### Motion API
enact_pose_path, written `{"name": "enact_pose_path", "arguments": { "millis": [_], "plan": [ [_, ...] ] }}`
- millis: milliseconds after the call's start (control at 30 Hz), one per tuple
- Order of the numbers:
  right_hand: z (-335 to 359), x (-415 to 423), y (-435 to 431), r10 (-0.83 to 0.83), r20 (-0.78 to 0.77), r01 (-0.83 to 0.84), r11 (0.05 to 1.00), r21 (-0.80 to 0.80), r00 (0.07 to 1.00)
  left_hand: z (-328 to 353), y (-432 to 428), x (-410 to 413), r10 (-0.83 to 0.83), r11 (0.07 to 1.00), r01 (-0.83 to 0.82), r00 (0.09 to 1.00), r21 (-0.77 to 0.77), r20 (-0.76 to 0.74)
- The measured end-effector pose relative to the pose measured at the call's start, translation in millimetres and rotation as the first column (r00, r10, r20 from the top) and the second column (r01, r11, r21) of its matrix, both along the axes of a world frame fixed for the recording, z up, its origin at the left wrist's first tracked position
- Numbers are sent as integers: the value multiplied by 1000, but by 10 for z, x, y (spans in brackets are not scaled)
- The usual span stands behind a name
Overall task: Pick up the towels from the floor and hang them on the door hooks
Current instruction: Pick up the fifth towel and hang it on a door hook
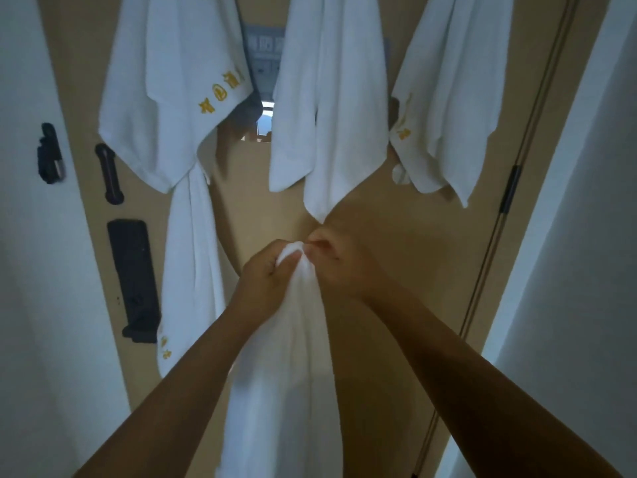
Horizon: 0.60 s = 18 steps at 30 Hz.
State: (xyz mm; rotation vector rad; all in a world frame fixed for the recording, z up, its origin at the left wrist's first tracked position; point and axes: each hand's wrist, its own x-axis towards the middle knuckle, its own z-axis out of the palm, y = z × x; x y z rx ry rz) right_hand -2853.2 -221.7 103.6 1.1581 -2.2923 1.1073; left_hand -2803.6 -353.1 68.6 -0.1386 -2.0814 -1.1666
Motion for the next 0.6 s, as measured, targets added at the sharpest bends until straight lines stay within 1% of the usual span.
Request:
{"name": "enact_pose_path", "arguments": {
  "millis": [33,100,167,233,267,367,467,500,533,600],
  "plan": [
    [94,-138,-91,-2,-132,5,1000,25,991,28,-53,-94,16,1000,-16,1000,-17,4],
    [284,-385,-294,-1,-350,45,992,117,937,95,-145,-269,14,999,-13,1000,-51,1],
    [434,-599,-520,4,-522,111,976,189,853,154,-253,-463,-3,998,2,1000,-69,-18],
    [521,-817,-738,0,-639,179,960,215,769,185,-391,-657,-5,998,3,1000,-57,-31],
    [540,-932,-834,-5,-672,197,958,210,740,197,-459,-749,-4,999,2,1000,-50,-30],
    [575,-1217,-1040,23,-674,234,928,289,739,220,-652,-978,-7,999,6,1000,-53,-14],
    [633,-1438,-1147,60,-699,258,904,341,712,280,-813,-1188,-40,996,40,999,-74,6],
    [653,-1507,-1163,87,-723,275,888,368,685,294,-856,-1248,-53,996,54,999,-75,13],
    [675,-1585,-1178,99,-761,327,862,388,641,301,-903,-1321,-65,995,66,998,-77,20],
    [710,-1743,-1184,118,-807,444,785,433,579,298,-971,-1447,-81,994,82,996,-71,26]
  ]
}}
